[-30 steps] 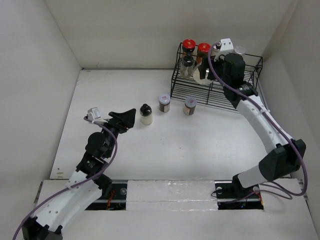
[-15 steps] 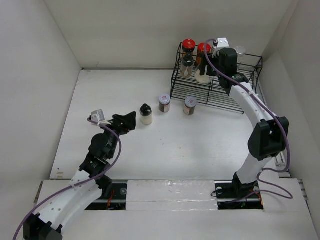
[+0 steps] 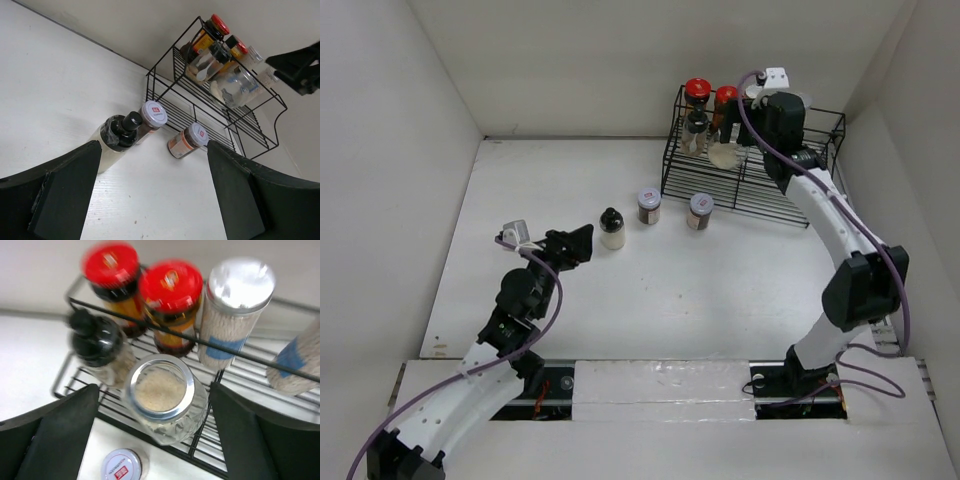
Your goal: Organize the condiment bottles
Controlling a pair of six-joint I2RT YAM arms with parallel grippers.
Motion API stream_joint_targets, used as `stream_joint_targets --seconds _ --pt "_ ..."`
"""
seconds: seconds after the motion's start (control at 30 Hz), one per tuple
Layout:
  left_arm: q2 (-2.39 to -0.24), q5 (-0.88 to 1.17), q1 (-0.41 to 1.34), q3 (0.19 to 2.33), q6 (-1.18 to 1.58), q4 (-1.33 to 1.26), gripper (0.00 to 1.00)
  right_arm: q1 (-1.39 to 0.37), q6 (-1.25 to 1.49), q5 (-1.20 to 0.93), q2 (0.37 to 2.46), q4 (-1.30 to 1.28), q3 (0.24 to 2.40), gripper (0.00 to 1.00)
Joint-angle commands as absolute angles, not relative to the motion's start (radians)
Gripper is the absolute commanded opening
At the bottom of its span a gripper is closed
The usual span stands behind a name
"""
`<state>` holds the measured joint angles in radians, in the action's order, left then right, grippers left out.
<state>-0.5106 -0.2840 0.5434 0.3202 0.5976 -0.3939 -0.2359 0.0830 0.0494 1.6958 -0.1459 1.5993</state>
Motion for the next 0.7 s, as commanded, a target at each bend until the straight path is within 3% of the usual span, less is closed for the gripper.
stream_joint_targets --seconds 0.0,0.03,0.1,0.13,0.2,0.23,0.27,0.33,0.37,0.4,0.67 --pt "-0.479 -0.281 0.548 0.342 0.578 -0.413 0.83 -0.299 0.092 0.034 1.511 -0.038 1.538 0.89" --pt "-0.479 -0.281 0.548 0.342 0.578 -0.413 0.81 -0.326 0.092 0.034 1.488 -0.02 1.499 0.83" --pt "-0.469 -0.281 0.548 0.342 0.578 -0.413 0.77 -0.425 0.092 0.009 1.447 0.035 1.387 0.49" --pt "-0.469 -0.281 0.548 0.342 0.578 -0.394 0.74 -0.46 0.092 0.009 1.447 0.035 1.355 0.25" --pt "-0.46 -0.281 0.548 0.342 0.578 -0.394 0.62 -0.572 0.092 -0.003 1.433 0.114 1.277 0.1" --pt "-0.46 -0.281 0.548 0.342 0.578 -0.394 0.6 -0.61 0.092 -0.003 1.422 0.155 1.193 0.11" --pt "-0.46 -0.281 0.548 0.342 0.578 -0.405 0.58 -0.679 0.092 -0.003 1.422 0.246 1.152 0.19" --pt "-0.46 -0.291 0.548 0.342 0.578 -0.394 0.56 -0.728 0.106 -0.027 1.483 0.316 1.091 0.44" --pt "-0.46 -0.291 0.548 0.342 0.578 -0.385 0.56 -0.745 0.106 -0.028 1.518 0.316 1.104 0.65" --pt "-0.46 -0.282 0.548 0.342 0.578 -0.385 0.56 -0.767 0.095 -0.028 1.557 0.295 1.127 0.7" --pt "-0.439 -0.273 0.548 0.331 0.578 -0.407 0.59 -0.839 0.081 -0.037 1.772 0.25 1.311 0.73"
